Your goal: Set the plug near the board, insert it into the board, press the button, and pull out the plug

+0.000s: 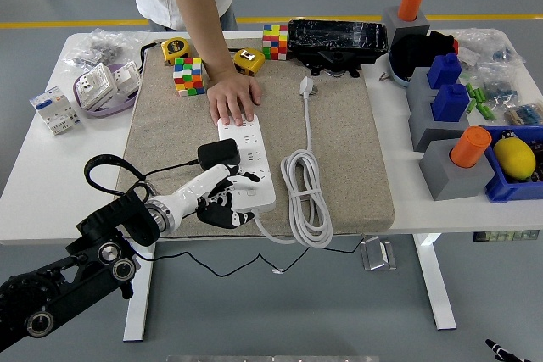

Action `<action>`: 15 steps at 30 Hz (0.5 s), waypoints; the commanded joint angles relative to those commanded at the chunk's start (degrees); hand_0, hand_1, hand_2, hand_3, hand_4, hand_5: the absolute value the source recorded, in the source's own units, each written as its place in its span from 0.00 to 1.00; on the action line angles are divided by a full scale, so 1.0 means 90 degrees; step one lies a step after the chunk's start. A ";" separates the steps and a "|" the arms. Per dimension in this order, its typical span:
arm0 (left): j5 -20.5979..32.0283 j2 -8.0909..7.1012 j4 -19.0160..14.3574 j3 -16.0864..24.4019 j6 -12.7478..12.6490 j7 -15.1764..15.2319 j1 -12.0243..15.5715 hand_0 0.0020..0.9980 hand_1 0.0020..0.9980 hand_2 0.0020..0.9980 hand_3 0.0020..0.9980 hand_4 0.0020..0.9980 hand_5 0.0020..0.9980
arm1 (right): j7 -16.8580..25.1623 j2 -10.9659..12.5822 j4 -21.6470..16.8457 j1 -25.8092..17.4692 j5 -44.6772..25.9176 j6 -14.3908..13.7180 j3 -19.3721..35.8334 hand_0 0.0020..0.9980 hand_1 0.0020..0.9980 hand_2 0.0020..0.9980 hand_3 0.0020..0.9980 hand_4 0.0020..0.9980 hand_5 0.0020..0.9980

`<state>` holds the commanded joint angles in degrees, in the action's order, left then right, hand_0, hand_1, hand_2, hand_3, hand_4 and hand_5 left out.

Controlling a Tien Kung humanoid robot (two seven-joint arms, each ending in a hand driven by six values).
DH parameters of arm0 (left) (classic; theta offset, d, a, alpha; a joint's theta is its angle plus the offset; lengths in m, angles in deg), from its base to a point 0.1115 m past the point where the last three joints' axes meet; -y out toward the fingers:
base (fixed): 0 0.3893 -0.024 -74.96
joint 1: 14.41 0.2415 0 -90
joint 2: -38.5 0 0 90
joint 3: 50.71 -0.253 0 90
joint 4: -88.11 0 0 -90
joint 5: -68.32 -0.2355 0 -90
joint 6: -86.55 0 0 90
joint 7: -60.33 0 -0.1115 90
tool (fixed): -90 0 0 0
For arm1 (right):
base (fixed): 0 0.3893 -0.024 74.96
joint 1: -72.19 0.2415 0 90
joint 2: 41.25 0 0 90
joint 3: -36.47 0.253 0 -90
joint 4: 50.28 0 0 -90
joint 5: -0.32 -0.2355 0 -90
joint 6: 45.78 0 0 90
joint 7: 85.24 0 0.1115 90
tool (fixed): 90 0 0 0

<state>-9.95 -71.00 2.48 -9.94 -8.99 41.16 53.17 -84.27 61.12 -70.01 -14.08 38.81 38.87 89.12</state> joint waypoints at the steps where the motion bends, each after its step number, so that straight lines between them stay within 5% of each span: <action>1: 0.0092 -0.0006 0.0037 0.0009 -0.0066 0.0092 -0.0002 0.22 0.19 0.29 0.57 0.76 0.19 | 0.0000 -0.0001 -0.0002 0.0001 0.0001 0.0000 0.0002 0.61 0.64 0.64 0.55 0.95 0.49; 10: 0.1820 0.0081 0.0542 0.0035 -0.1570 0.1765 0.0047 0.24 0.27 0.37 0.48 0.78 0.24 | -0.0003 -0.0008 0.0004 -0.0020 0.0002 0.0000 0.0006 0.61 0.64 0.64 0.55 0.95 0.49; 11: 0.1954 0.0113 0.0601 0.0062 -0.1756 0.2005 0.0043 0.32 0.39 0.46 0.47 0.77 0.26 | -0.0002 -0.0008 0.0004 -0.0021 0.0001 0.0000 0.0003 0.61 0.64 0.64 0.55 0.95 0.49; 15: 0.1778 0.0224 0.0851 0.0134 -0.2116 0.2425 -0.0050 0.32 0.39 0.46 0.47 0.77 0.26 | -0.0002 -0.0014 0.0002 -0.0012 0.0002 0.0000 0.0003 0.61 0.64 0.64 0.55 0.95 0.49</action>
<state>6.05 -68.99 10.14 -8.74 -28.04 62.98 52.72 -84.29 60.99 -69.99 -14.18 38.83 38.87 89.14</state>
